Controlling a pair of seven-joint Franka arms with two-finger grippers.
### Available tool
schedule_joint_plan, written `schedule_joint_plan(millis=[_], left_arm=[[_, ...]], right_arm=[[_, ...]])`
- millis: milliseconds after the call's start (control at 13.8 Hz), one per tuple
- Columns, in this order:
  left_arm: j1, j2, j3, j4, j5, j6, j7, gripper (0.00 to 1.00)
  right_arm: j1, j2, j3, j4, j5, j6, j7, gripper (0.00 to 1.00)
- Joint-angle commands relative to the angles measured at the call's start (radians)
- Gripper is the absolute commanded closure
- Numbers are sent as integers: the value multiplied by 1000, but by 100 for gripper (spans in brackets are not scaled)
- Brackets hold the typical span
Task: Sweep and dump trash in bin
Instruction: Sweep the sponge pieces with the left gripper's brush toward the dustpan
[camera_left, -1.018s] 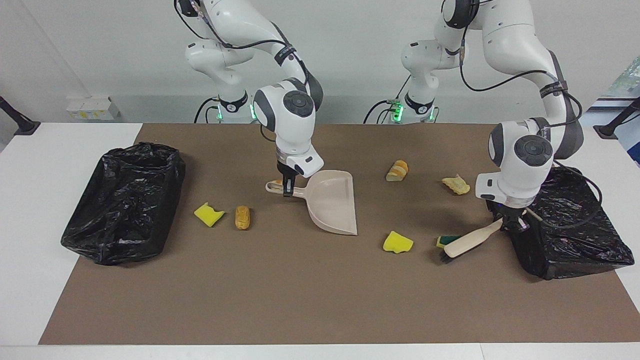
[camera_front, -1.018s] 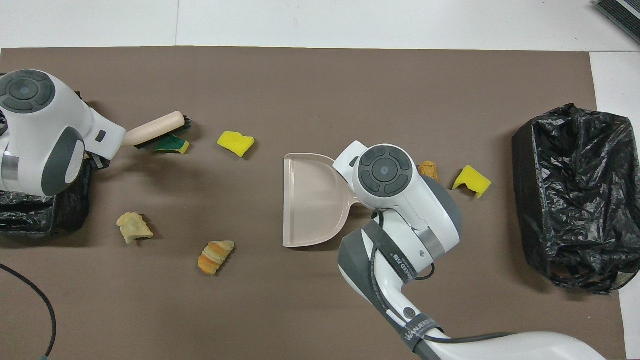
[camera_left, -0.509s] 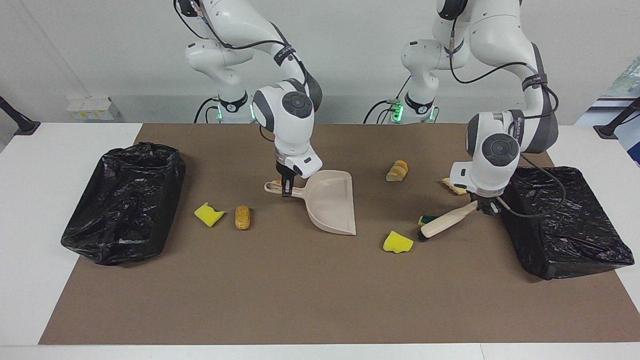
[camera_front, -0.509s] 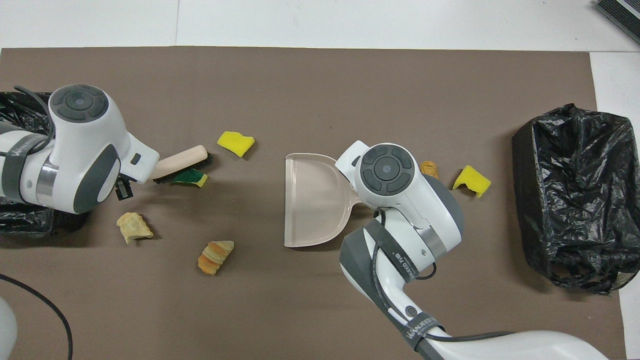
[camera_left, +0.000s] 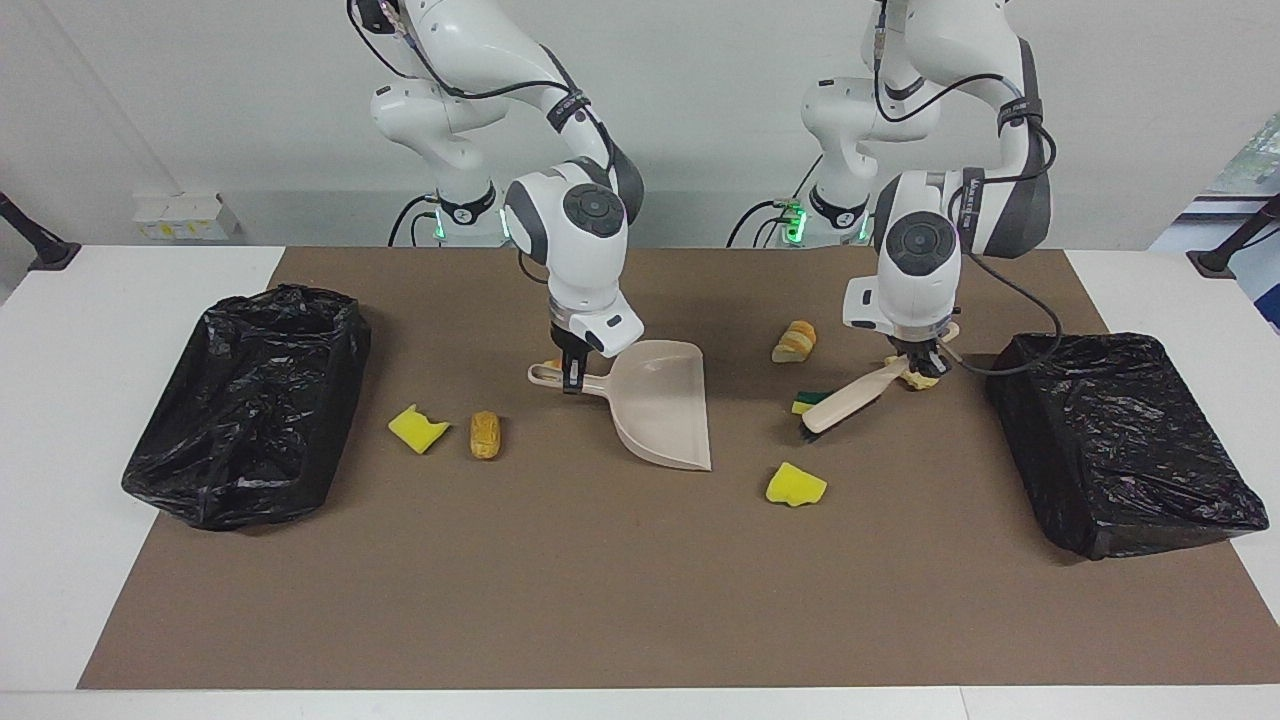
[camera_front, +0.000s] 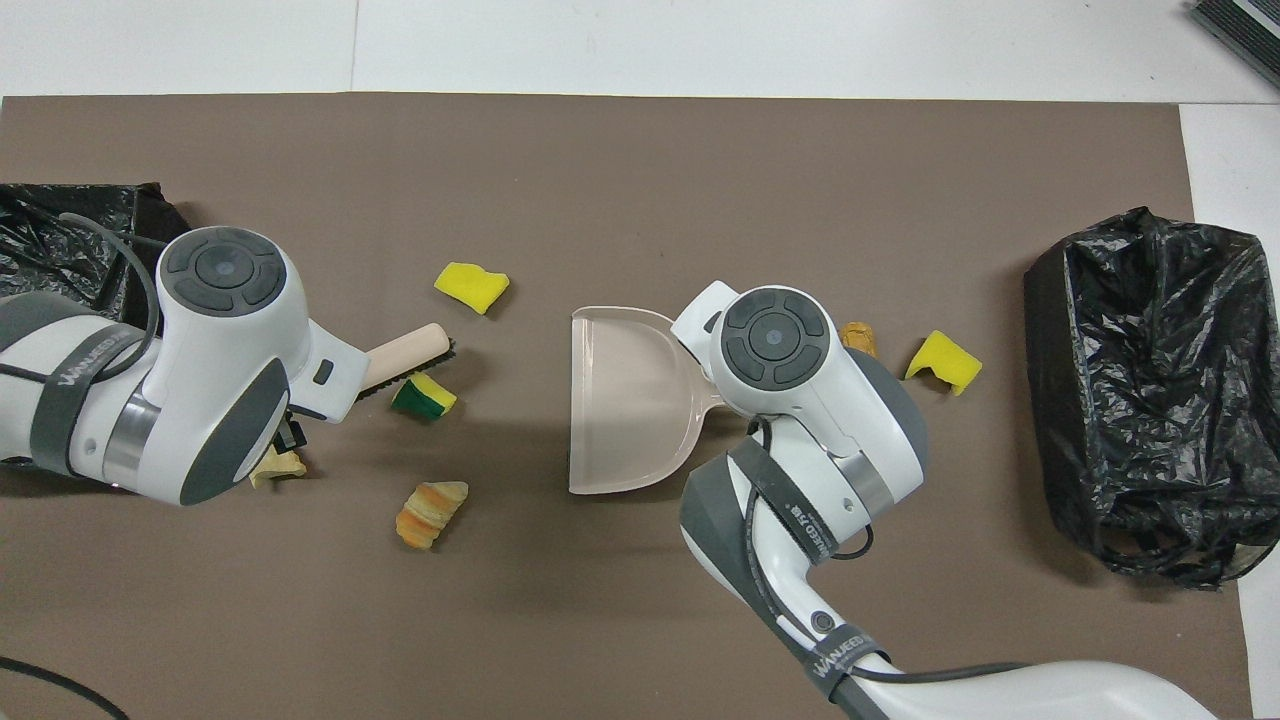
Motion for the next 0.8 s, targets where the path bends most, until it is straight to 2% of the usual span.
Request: schedule_joint_plan(millis=[0, 145, 218, 582, 727], left_arm=[[-5, -4, 13, 22, -14, 40, 29, 100], [6, 17, 16, 30, -14, 143, 89, 100], [7, 54, 18, 71, -12, 169, 92, 100], [9, 202, 18, 247, -7, 183, 94, 100], [9, 235, 18, 279, -9, 191, 91, 100]], right_arm=[[-9, -2, 5, -5, -28, -11, 24, 100], [-9, -2, 3, -7, -30, -11, 24, 100], [-10, -2, 5, -7, -30, -11, 24, 100], [-10, 0, 5, -5, -34, -11, 24, 100], [-12, 0, 5, -5, -34, -11, 24, 100]])
